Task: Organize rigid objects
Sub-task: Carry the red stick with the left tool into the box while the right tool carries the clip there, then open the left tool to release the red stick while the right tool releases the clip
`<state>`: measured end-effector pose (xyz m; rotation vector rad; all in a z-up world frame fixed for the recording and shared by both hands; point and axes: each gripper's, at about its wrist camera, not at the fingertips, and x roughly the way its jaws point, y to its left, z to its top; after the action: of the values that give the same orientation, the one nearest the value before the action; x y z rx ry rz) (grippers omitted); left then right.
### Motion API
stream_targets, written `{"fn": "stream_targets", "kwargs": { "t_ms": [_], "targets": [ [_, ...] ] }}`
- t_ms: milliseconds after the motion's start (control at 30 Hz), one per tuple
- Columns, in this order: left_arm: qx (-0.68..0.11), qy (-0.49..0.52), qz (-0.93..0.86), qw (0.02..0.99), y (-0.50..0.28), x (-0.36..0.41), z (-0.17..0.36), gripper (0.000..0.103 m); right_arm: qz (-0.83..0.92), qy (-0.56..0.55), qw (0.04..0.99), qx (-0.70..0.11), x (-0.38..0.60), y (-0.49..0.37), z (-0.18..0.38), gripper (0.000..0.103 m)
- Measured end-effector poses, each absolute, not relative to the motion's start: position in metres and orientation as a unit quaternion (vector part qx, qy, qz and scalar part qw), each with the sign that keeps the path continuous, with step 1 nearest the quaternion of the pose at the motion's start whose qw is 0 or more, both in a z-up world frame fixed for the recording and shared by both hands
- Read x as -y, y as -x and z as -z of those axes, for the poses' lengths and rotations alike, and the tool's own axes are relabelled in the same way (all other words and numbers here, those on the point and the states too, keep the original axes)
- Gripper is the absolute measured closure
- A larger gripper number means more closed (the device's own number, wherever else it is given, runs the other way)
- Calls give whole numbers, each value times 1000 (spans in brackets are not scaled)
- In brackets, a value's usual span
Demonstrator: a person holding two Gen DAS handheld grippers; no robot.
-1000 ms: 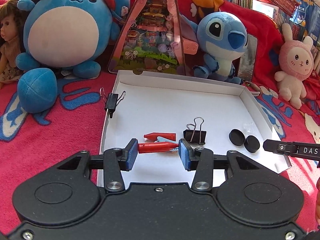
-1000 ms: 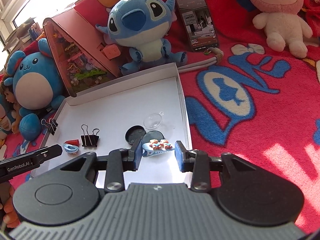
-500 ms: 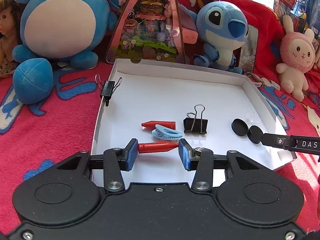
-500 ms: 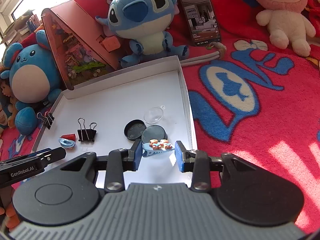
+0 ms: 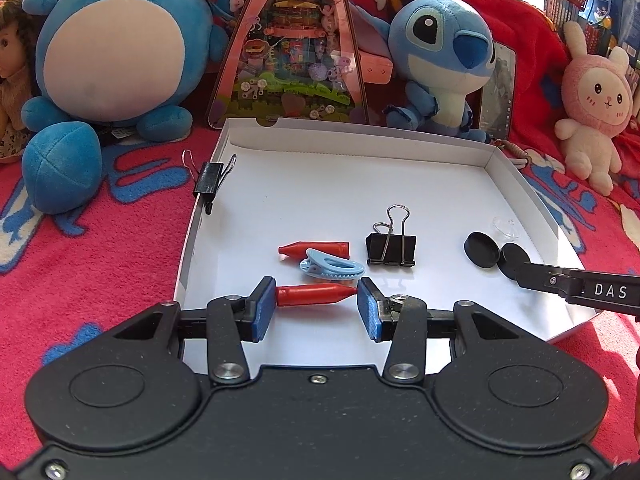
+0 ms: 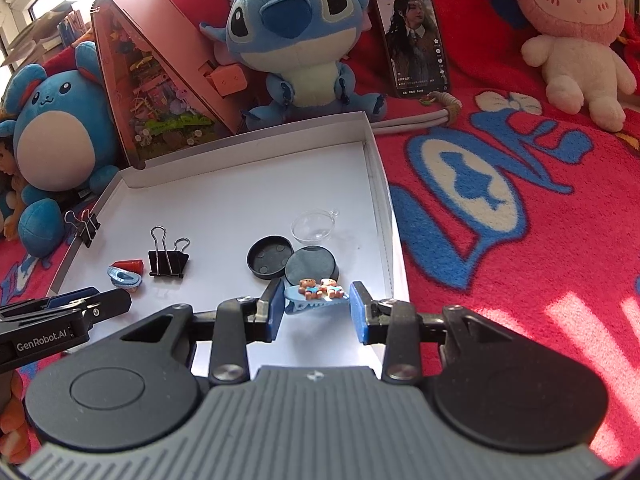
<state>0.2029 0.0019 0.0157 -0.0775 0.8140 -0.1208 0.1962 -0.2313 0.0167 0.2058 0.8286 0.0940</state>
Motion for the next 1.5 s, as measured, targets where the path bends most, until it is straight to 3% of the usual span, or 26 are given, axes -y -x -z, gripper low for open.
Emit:
{"fn": "stream_targets", "kwargs": {
  "t_ms": [1100, 1300, 1367, 1400, 1500],
  "targets": [
    [-384, 12, 26, 923, -229, 5, -9, 60, -31, -83, 921, -380, 228, -221, -13, 62],
    [-384, 18, 31, 923, -225, 5, -11, 59, -36, -91, 921, -377, 229, -219, -13, 58],
    [-384, 19, 34, 923, -223, 6, -12, 55, -38, -92, 921, -377, 229, -218, -14, 53],
    [-382, 19, 35, 923, -221, 6, -13, 53, -39, -92, 921, -376, 229, -217, -14, 45],
    [-374, 14, 36, 927, -215, 8, -16, 45, -45, -83, 925, -368, 227, -213, -18, 43]
  ]
}}
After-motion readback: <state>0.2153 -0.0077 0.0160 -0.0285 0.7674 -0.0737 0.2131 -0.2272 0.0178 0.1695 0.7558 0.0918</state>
